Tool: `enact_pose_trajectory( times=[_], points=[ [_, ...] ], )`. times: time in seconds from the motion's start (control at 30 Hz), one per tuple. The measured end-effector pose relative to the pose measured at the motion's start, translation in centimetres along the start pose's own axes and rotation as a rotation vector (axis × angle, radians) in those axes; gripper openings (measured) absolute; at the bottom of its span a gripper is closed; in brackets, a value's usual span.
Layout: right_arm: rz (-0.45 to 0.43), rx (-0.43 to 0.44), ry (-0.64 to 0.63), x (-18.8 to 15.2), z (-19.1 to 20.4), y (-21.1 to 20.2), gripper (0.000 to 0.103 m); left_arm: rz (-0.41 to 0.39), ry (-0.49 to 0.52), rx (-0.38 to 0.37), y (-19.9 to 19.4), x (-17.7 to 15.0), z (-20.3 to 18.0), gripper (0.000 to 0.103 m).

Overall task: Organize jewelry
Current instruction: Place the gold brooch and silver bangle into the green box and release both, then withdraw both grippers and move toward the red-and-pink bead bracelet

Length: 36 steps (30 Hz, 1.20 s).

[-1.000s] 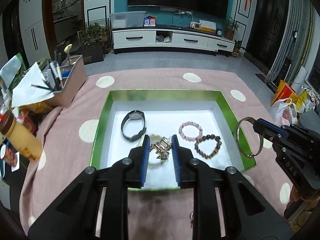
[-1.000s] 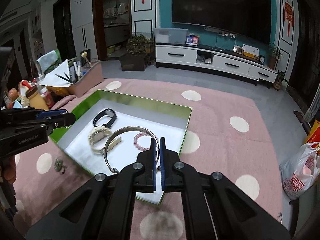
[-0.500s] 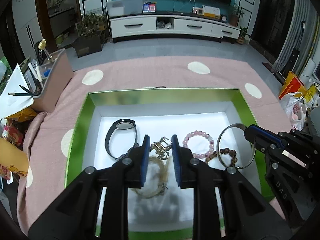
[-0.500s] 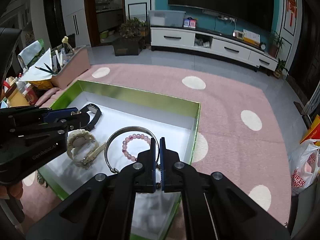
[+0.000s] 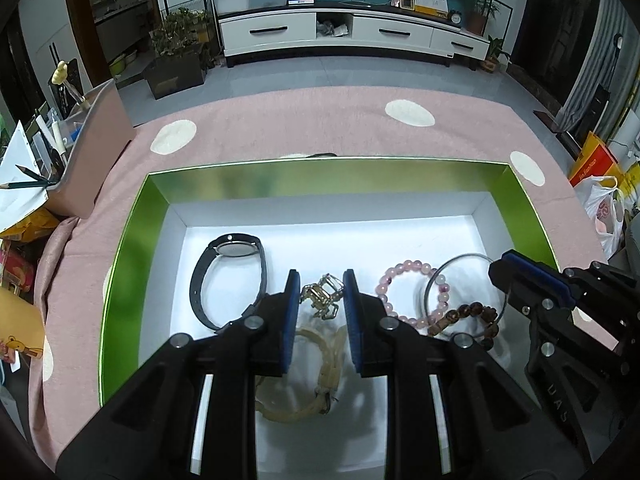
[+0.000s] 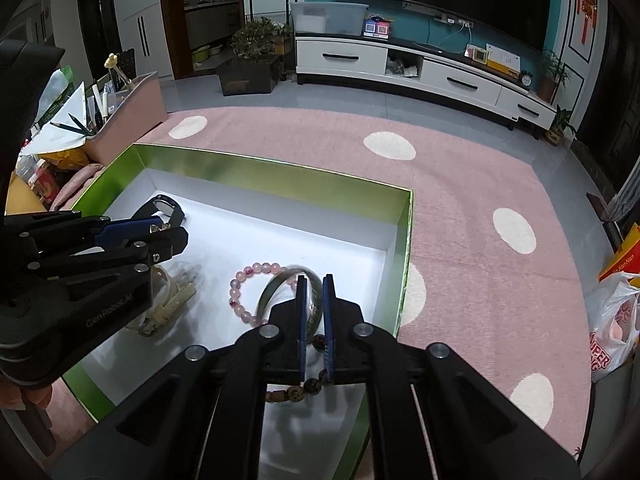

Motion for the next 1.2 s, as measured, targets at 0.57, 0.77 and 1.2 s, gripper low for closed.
enact_pose_trajectory(
  times=[0.57, 0.77, 1.2],
  points=[
    [-0.083, 0.044, 0.041, -1.6, -0.9, -4.3, 0.049, -0.07, 0.024, 0.008, -2.8, -0.6, -0.7, 0.068],
    [-0.135, 0.031, 0.04, -2.8, -1.0, -7.4, 0.072, -0.105, 0.038, 0.022, -5.1, -1.7, -1.0, 0.085],
    [-0.145, 0.088, 0.091, -7.8, -1.5, -11.5, 0.082, -0.121, -0.025, -0.02, -9.8, -7.6, 1.3, 0.097]
  ],
)
Point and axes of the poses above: each gripper's, at about its wrist camera, not at the fingertips, and y roughly the way its jaws point, z to its left, x to its top, the point moved 10 cm from there along y, roughly the way its jaws point, and after that the axes turned 11 degrees about z, right-handed, at the moved point
